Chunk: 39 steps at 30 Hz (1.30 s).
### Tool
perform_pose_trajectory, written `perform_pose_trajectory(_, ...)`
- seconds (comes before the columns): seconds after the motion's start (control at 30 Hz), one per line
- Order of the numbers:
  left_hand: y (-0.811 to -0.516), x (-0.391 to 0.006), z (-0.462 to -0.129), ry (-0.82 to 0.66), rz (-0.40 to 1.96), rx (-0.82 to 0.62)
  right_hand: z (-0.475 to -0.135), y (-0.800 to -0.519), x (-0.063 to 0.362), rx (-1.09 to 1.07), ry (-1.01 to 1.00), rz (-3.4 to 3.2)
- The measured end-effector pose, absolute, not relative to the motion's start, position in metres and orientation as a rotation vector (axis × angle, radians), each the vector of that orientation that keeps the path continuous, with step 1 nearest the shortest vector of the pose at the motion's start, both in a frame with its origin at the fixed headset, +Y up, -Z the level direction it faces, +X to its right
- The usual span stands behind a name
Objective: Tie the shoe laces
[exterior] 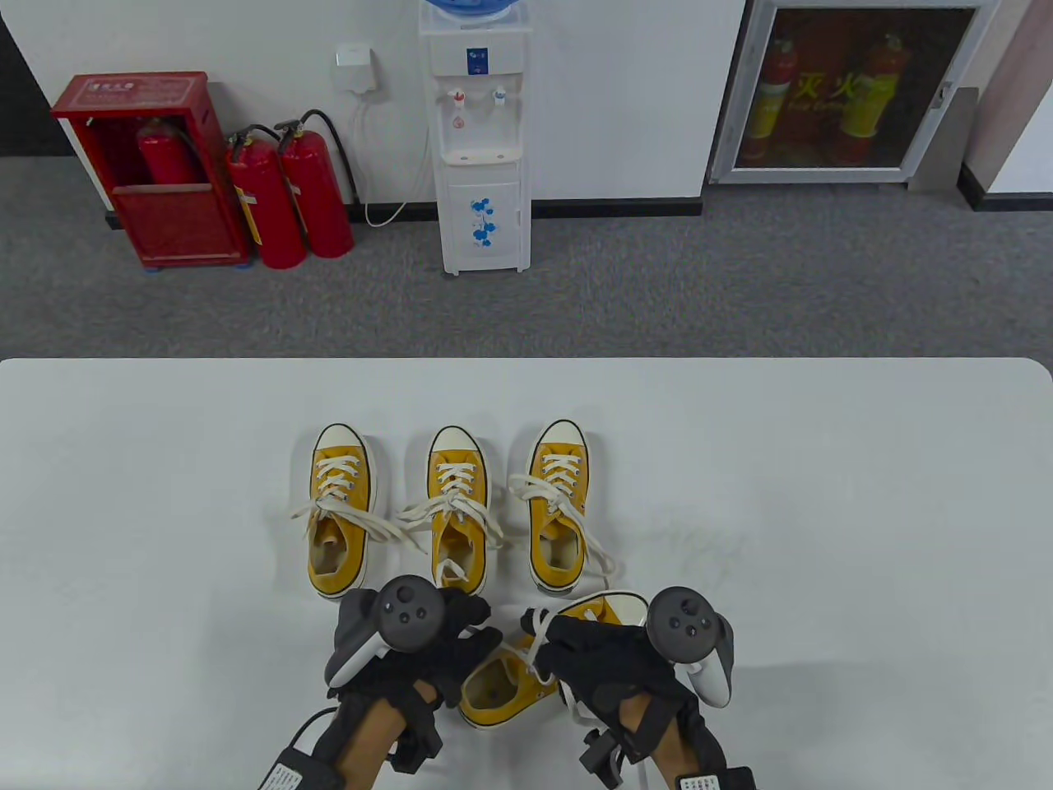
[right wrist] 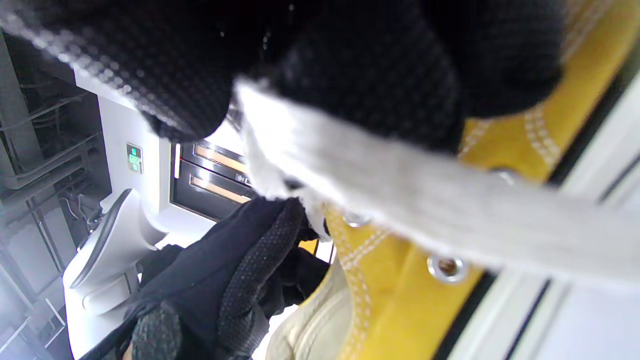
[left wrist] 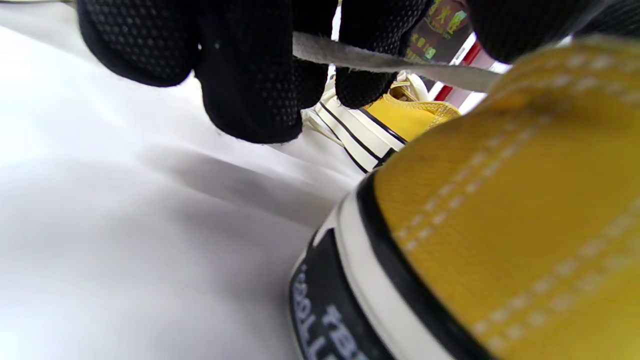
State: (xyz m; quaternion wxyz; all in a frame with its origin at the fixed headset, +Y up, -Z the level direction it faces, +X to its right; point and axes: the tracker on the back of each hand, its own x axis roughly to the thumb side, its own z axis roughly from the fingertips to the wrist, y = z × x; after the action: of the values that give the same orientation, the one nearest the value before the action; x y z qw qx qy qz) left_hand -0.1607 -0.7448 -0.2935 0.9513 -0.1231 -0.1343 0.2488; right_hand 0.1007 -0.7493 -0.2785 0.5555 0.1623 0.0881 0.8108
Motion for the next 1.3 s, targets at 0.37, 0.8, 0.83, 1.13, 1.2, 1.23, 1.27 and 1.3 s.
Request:
perform_pose_trajectory(0.37,-0.738,-0.164,-0.292,-0.306,0.775,-0.217,-0.277,-0.748,0.101,0.389,0.202,1.971)
perform_pose_trajectory(0.8,-0.730,-0.154,-0.284,-0.336,0.913,-0.159,-0.271,-0.746,0.089,0.512,0.232,2.062)
perform_pose_trajectory(0.83,-0.730,-0.154,-0.283,-0.338,0.911,-0.156,-0.270,-0.745,0.088,0.524,0.222,2.082)
perform_pose_trajectory(1.13,-0.729,-0.143,-0.279,-0.372,0.852,-0.156,-0.263,-0.739,0.082,0.607,0.068,2.212)
perform_pose_trajectory(1.2,-0.728,-0.142,-0.278,-0.371,0.841,-0.143,-0.262,-0.738,0.081,0.610,0.057,2.216)
perform_pose_trajectory(1.23,-0.728,-0.142,-0.278,-0.371,0.838,-0.139,-0.262,-0.738,0.081,0.611,0.055,2.219)
perform_pose_trajectory(1.27,-0.727,-0.141,-0.277,-0.369,0.831,-0.131,-0.262,-0.738,0.081,0.606,0.036,2.223)
perform_pose_trajectory(1.3,-0.727,-0.141,-0.277,-0.370,0.813,-0.126,-0.262,-0.738,0.081,0.604,0.038,2.221)
